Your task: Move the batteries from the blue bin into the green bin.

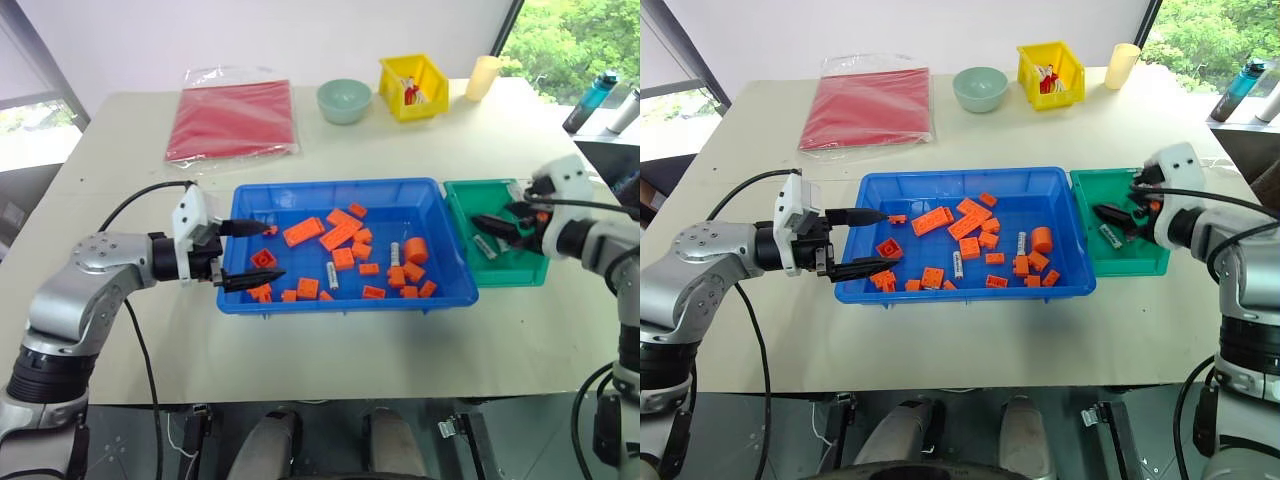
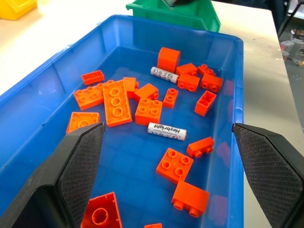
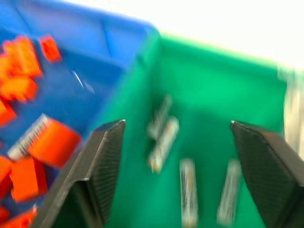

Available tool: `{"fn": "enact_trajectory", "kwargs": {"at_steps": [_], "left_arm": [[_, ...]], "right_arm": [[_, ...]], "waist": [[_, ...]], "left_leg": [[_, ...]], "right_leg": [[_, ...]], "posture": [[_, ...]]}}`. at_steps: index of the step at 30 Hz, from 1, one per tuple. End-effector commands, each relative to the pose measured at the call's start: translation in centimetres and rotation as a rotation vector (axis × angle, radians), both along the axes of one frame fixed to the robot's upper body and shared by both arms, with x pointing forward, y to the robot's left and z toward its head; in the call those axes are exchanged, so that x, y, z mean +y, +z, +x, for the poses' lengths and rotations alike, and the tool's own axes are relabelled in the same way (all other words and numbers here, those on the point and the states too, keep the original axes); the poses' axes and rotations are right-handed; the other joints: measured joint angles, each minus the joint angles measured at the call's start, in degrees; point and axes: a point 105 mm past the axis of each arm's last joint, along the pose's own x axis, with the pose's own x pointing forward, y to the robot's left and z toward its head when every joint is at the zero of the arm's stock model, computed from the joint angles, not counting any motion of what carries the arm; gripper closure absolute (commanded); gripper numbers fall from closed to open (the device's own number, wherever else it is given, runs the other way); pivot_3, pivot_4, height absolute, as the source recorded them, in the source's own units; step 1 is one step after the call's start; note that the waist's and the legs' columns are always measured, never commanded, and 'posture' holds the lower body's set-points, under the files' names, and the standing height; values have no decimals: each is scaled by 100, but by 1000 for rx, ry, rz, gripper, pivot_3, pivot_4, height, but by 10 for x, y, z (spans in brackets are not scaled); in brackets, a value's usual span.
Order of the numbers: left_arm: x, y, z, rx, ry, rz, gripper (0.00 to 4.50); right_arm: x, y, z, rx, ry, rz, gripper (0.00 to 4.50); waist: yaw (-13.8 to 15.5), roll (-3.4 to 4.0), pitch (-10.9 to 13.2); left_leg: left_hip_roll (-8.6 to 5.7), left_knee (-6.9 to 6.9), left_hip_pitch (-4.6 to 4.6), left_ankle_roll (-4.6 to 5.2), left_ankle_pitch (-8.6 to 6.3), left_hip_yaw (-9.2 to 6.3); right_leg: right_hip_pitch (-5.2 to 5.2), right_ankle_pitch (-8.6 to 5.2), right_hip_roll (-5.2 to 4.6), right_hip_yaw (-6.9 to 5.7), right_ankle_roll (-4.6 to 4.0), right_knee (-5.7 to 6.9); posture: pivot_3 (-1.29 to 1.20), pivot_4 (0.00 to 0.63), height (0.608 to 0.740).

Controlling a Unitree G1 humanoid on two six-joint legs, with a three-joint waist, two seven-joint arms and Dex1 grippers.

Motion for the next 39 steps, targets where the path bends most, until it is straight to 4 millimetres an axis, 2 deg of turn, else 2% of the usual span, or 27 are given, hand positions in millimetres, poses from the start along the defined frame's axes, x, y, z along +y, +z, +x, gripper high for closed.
{"fn": "enact_trajectory", "kwargs": {"at_steps": [1, 4, 7, 10, 15, 20, 29, 36, 39], "left_arm": [[-1, 6, -4, -39, -17, 7, 0], [-2, 6, -4, -43, -17, 14, 0], [-1, 7, -4, -50, -10, 17, 0], [2, 6, -7, -51, 3, 22, 0], [7, 4, -11, -46, 23, 27, 0], [7, 4, -12, -46, 31, 28, 0], [3, 9, -8, -60, 38, 16, 0], [2, 11, -7, -68, 46, 15, 0], [3, 13, -7, -71, 50, 13, 0]], "right_arm": [[50, 24, -2, -77, 260, -46, 1116], [90, 14, 2, -31, 382, -47, 1116], [132, -5, -2, 61, 484, -8, 1116], [157, -30, -15, 185, 531, 26, 1116], [169, -50, -36, 341, 542, 98, 1116], [174, -68, -43, 419, 533, 89, 1116], [186, -85, -18, 459, 467, 99, 1116], [192, -95, -9, 432, 475, 37, 1116], [191, -96, -10, 417, 486, 22, 2014]], "waist": [[-10, 0, 0], [-5, -1, 0], [-5, -1, 0], [18, -1, 0], [24, -3, 1], [10, -3, 1], [-6, -3, 1], [-6, -4, 0], [-9, -4, 0]], "left_leg": [[1, 0, 0, 0, 0, 0], [6, 0, 0, 0, 0, -1], [5, 1, -1, 0, 0, -4], [1, 0, -5, 0, 0, -12], [-12, 2, -13, 0, 0, -29], [-10, 2, -12, -1, 0, -28], [-8, 1, -11, -1, 0, -24], [-10, 2, -11, -1, 0, -25], [-9, 3, -10, -1, 0, -25]], "right_leg": [[-1, 0, 1, 1, 0, -1], [-1, 0, 5, 1, 0, -2], [-1, 0, 4, 2, 0, -2], [-4, 0, 3, 3, 0, 1], [-6, 0, -2, 5, -1, 1], [-8, 0, 0, 9, -1, 3], [-15, 0, 2, 10, 0, 11], [-17, 0, 1, 11, -1, 19], [-17, 0, 2, 12, 0, 19]], "posture": [[0, 150, 717], [0, 150, 717], [0, 150, 717], [0, 150, 717], [0, 150, 717], [0, 150, 717], [0, 150, 717], [0, 150, 717], [0, 150, 717]]}}
